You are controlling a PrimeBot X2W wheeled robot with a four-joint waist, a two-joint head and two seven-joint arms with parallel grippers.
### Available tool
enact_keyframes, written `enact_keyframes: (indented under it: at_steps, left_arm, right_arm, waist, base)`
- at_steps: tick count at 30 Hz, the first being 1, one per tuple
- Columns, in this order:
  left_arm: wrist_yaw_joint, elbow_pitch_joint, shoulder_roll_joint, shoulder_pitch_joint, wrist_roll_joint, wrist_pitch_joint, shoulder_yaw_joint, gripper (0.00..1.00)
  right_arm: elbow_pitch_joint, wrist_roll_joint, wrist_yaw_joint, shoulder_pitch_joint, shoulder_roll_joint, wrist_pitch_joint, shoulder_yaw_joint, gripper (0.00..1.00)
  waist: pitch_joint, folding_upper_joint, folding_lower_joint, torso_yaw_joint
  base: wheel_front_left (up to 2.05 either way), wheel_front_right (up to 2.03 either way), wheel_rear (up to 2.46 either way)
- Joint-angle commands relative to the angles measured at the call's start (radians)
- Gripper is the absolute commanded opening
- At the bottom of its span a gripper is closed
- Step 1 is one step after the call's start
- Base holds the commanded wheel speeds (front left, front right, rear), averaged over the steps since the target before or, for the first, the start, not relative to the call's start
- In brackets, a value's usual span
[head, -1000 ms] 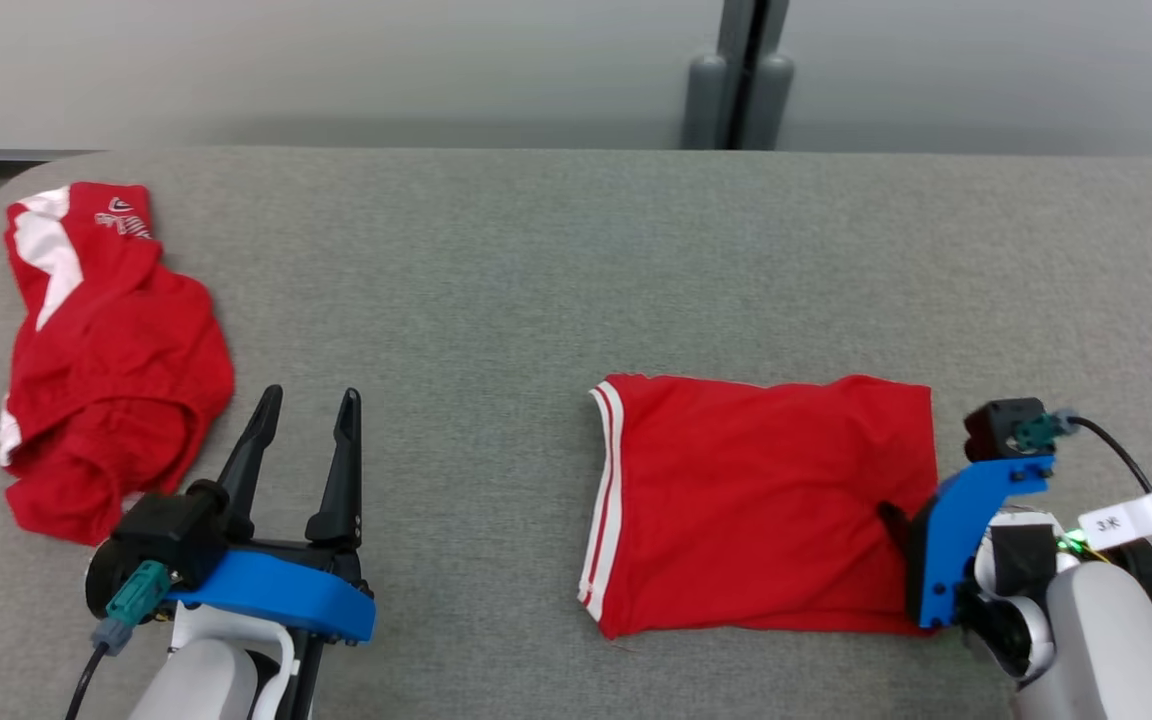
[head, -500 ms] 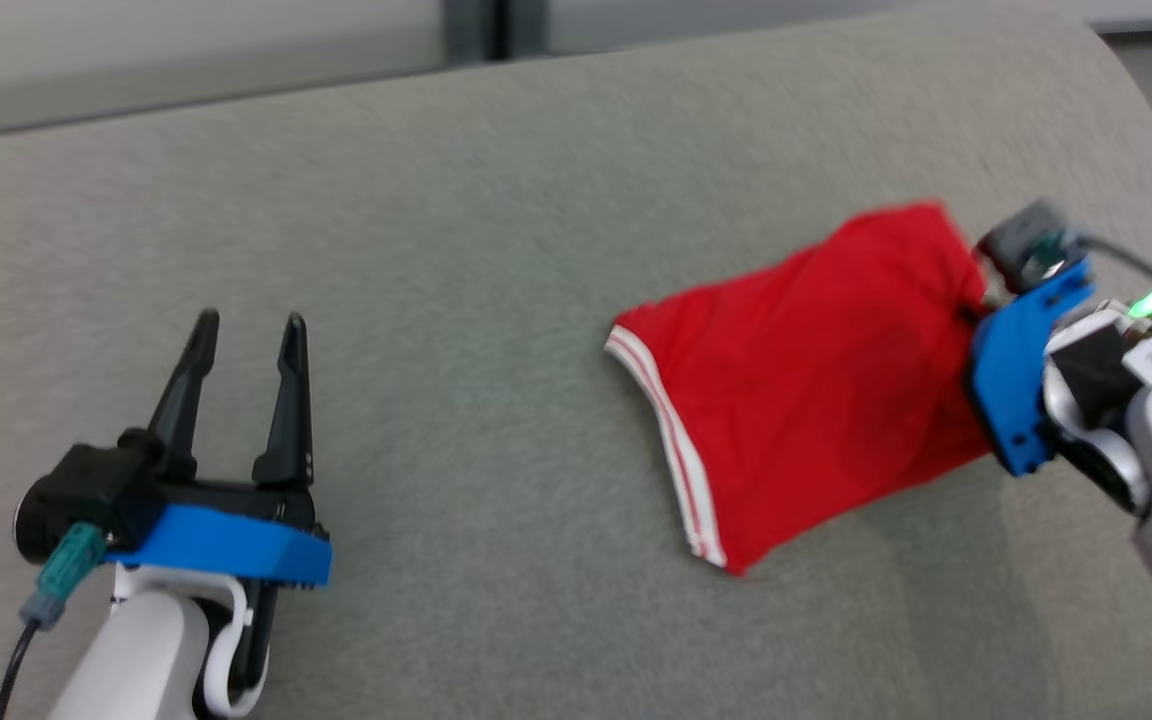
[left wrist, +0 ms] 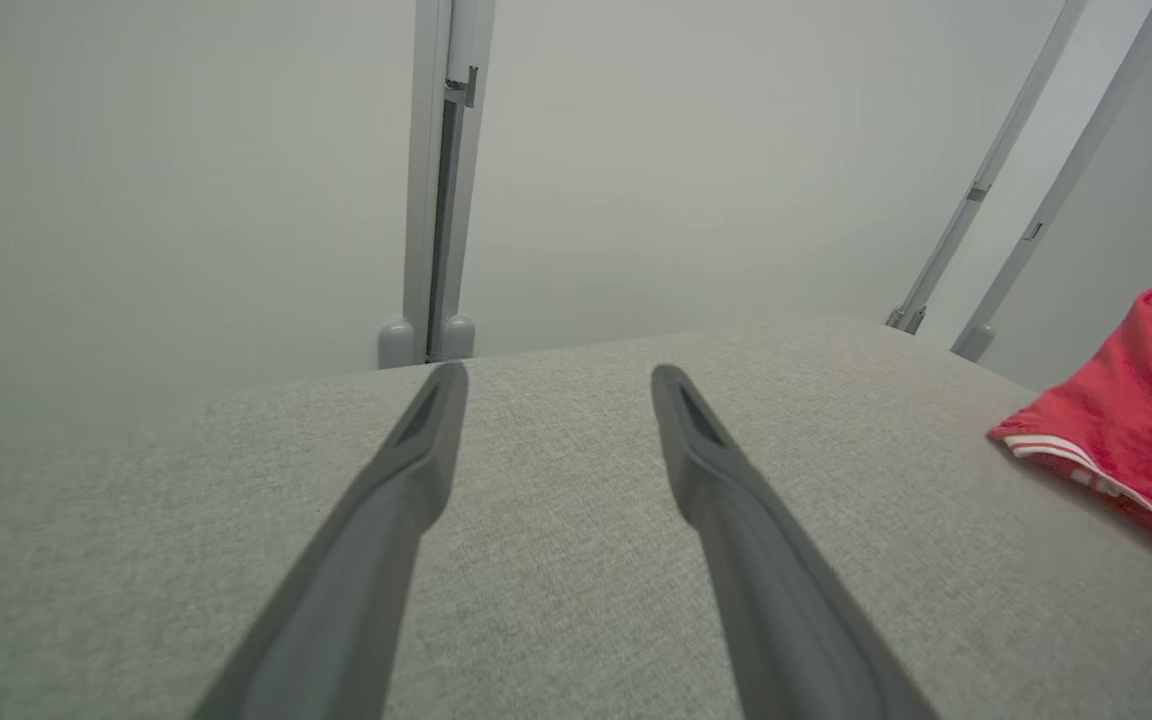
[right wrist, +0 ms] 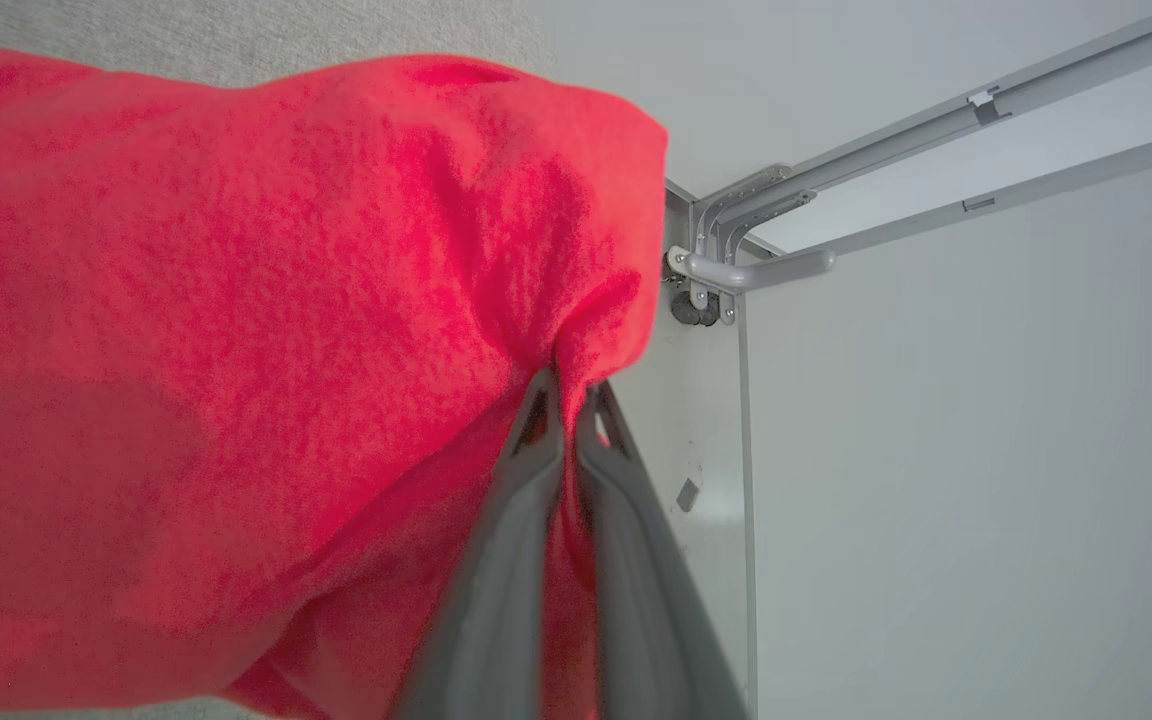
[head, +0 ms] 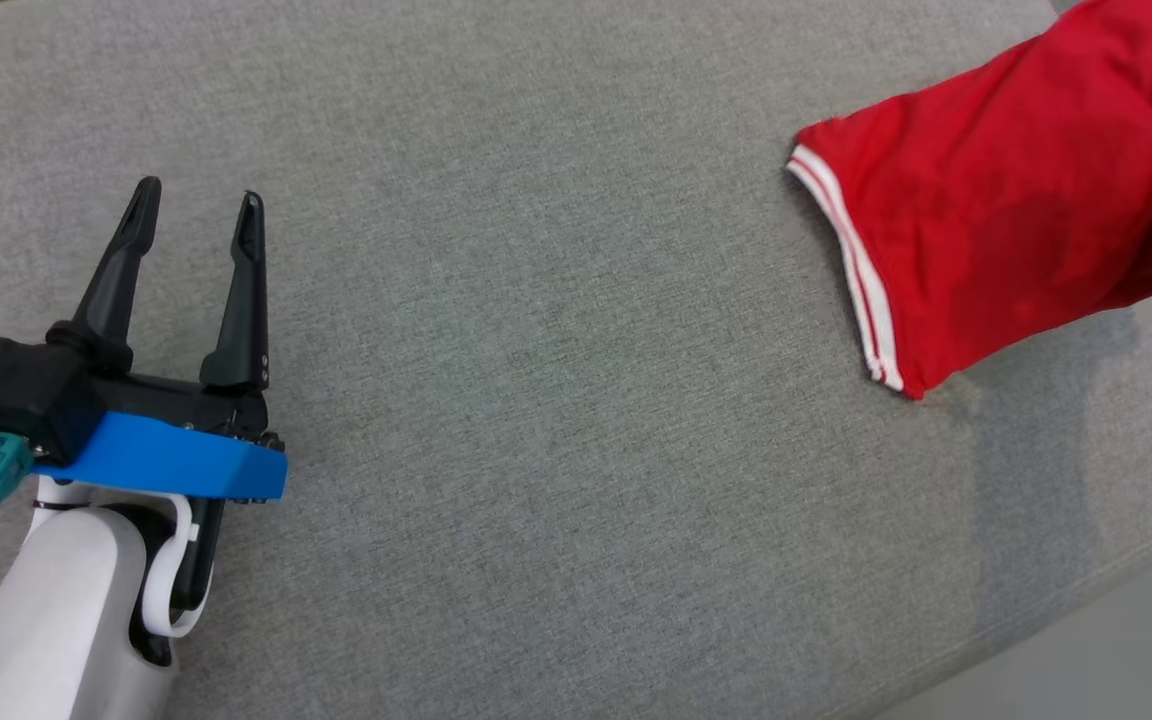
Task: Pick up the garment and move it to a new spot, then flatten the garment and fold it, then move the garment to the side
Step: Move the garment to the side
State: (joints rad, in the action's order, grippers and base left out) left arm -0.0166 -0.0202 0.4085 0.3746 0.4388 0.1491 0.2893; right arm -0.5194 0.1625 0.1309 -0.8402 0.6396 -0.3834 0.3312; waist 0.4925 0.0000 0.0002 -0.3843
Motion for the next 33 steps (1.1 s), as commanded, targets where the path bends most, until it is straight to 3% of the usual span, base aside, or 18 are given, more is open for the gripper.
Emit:
enact_keyframes:
  at_steps: [1,6,8,9,18,23,28,33]
  left_arm:
    - [-0.005,0.013,0.008,0.014,-0.003,-0.007,-0.003,1.00]
    - [-0.002,0.026,0.019,0.019,0.000,-0.023,0.000,1.00]
    - [-0.002,0.025,0.022,0.016,0.001,-0.026,0.000,1.00]
    - [-0.003,0.022,0.022,0.013,0.002,-0.025,0.001,1.00]
    - [-0.006,-0.026,-0.021,-0.037,0.032,0.032,0.009,1.00]
    - [-0.003,-0.082,-0.065,-0.091,0.058,0.071,0.021,1.00]
    - [-0.016,-0.124,-0.098,-0.168,0.068,0.097,0.022,1.00]
    - [-0.026,-0.136,-0.108,-0.253,0.075,0.109,0.001,1.00]
  right_arm:
    - [-0.035,-0.014,0.000,-0.018,0.000,0.025,-0.022,0.00]
    - [-0.127,-0.051,0.000,-0.034,-0.033,0.099,-0.089,0.00]
    - [-0.152,-0.072,0.000,-0.043,-0.048,0.129,-0.110,0.49]
    - [-0.163,-0.080,0.000,-0.047,-0.056,0.148,-0.123,1.00]
    - [-0.212,-0.165,0.000,-0.049,-0.091,0.311,-0.134,1.00]
    - [-0.213,-0.120,0.000,0.026,-0.132,0.374,-0.141,1.00]
    - [-0.110,-0.022,0.000,0.189,-0.195,0.440,-0.218,1.00]
    - [0.076,0.028,0.000,0.409,-0.281,0.482,-0.318,1.00]
  waist:
    - [0.011,0.0000,-0.0002,-0.001]
    - [0.022,0.0000,-0.0002,-0.005]
    - [0.018,0.0000,-0.0002,-0.006]
    - [0.014,0.0000,-0.0002,-0.005]
    - [-0.099,0.0000,-0.0002,0.037]
    - [-0.210,0.0000,-0.0002,0.099]
    - [-0.309,0.0000,-0.0002,0.178]
    - [-0.371,0.0000,-0.0002,0.236]
  base:
    - [0.00,0.00,0.00]
    - [0.00,0.00,0.00]
    - [0.00,0.00,0.00]
    - [0.00,0.00,0.00]
    - [0.00,0.00,0.00]
    - [0.00,0.00,0.00]
    - [0.00,0.00,0.00]
    - [0.00,0.00,0.00]
